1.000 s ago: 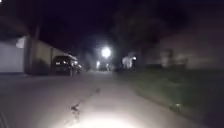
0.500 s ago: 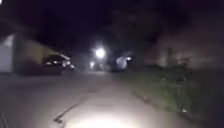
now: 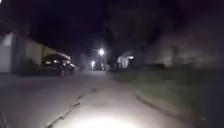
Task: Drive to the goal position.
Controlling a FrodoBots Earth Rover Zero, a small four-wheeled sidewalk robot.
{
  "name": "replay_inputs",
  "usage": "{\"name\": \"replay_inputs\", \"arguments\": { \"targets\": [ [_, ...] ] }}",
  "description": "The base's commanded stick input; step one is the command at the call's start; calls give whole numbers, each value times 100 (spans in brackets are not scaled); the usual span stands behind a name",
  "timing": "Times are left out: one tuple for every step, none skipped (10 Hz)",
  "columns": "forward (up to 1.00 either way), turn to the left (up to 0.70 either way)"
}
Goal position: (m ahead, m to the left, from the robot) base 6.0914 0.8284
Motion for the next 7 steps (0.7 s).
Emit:
{"name": "replay_inputs", "arguments": {
  "targets": [
    [70,0],
    [70,0],
    [70,0],
    [70,0],
    [70,0],
    [70,0],
    [70,0]
  ]
}}
